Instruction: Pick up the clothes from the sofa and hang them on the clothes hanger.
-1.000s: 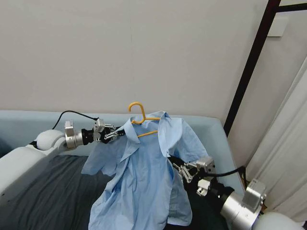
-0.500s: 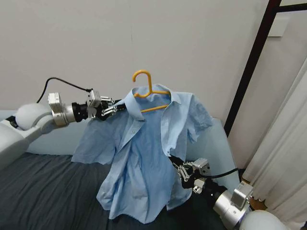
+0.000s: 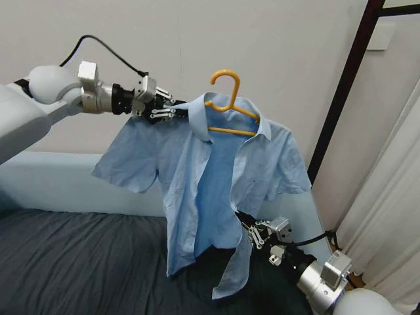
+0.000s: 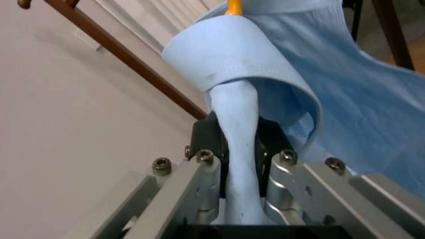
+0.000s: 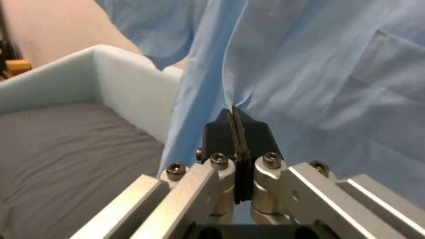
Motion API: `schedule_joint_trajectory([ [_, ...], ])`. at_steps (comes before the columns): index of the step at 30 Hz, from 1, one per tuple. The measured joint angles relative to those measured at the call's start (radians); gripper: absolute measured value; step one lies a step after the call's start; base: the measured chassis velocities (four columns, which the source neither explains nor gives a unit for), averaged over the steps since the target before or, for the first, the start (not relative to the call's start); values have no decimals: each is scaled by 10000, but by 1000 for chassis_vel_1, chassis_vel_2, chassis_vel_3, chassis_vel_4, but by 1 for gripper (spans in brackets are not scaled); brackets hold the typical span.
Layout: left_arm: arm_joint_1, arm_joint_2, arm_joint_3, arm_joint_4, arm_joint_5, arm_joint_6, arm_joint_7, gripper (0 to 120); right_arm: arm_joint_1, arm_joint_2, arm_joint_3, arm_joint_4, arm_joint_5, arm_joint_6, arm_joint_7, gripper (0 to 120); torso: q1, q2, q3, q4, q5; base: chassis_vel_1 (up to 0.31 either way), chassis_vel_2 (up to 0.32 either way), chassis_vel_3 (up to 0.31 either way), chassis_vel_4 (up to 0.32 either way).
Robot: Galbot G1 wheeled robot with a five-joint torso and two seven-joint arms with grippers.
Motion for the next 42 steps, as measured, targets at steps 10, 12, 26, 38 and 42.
schedule_joint_trajectory([
  [10,222,-12,181,565,-1188,416,849,7,-552,-272,0,34,-1182,395,-424,0,-1,0,0,3,-3,0,0,0,0],
  [12,218,3,207,673,-1358,452,930,7,-502,-329,1,77,-1198,395,-434,0,0,0,0,3,-2,0,0,0,0],
  [26,362,232,8,609,-1815,1118,615,7,451,-1256,800,866,-589,-1388,1267,32,-1,0,-1,7,-6,0,0,0,0],
  [38,-240,-178,825,891,-2110,1339,609,7,3457,-2077,2102,889,3811,-2666,4016,78,-1,0,-1,2,-2,0,0,0,0],
  [42,-12,-441,645,724,-2074,1357,272,7,3913,-2526,2792,888,4793,-2544,3573,91,-1,0,0,-7,1,0,0,0,0],
])
